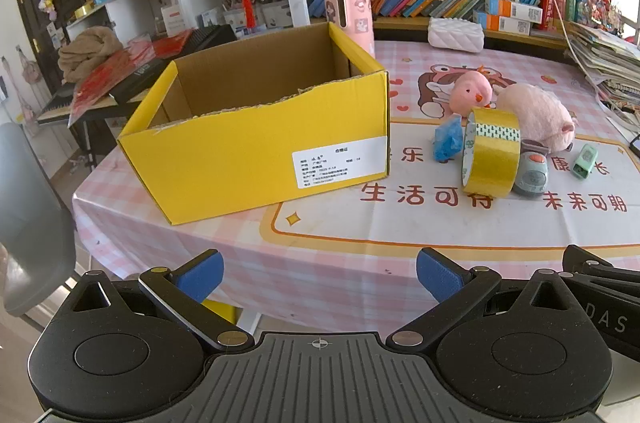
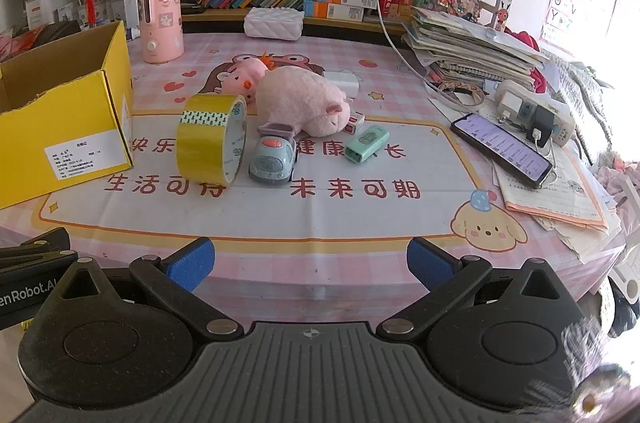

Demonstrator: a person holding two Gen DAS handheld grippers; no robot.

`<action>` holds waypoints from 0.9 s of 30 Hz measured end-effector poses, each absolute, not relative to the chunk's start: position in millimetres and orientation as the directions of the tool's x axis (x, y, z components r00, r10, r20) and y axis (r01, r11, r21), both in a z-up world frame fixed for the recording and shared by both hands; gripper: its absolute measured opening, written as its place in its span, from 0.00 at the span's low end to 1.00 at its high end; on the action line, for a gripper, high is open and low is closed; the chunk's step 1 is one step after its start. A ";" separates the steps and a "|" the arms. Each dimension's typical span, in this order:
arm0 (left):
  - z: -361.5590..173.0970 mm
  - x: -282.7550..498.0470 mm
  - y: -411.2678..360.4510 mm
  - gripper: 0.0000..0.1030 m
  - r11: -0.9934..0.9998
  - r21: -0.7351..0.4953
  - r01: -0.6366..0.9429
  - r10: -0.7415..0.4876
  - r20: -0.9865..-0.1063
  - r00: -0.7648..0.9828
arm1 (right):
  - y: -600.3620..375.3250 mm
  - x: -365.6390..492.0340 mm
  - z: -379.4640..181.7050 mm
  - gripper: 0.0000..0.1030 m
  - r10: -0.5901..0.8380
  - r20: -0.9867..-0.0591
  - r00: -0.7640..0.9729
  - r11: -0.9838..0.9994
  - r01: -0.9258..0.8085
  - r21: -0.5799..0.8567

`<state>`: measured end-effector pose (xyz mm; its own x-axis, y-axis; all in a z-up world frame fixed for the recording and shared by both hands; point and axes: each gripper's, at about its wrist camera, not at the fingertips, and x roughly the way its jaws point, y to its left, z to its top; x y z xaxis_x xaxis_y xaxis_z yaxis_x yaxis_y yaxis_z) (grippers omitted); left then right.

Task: Organize objects

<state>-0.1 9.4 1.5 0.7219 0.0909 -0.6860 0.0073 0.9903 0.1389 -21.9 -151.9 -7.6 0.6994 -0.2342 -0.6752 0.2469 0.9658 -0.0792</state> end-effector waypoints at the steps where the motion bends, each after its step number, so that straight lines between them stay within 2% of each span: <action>1: 1.5 -0.3 9.5 1.00 0.990 0.139 0.008 0.091 -0.686 0.722 | -151.8 -21.8 -7.5 1.00 -0.234 -0.676 0.699 0.966 0.247 -0.079; 27: 1.7 -0.1 9.1 1.00 0.990 0.140 0.003 0.094 -0.686 0.722 | -150.8 -23.2 -6.4 1.00 -0.240 -0.673 0.700 0.965 0.250 -0.085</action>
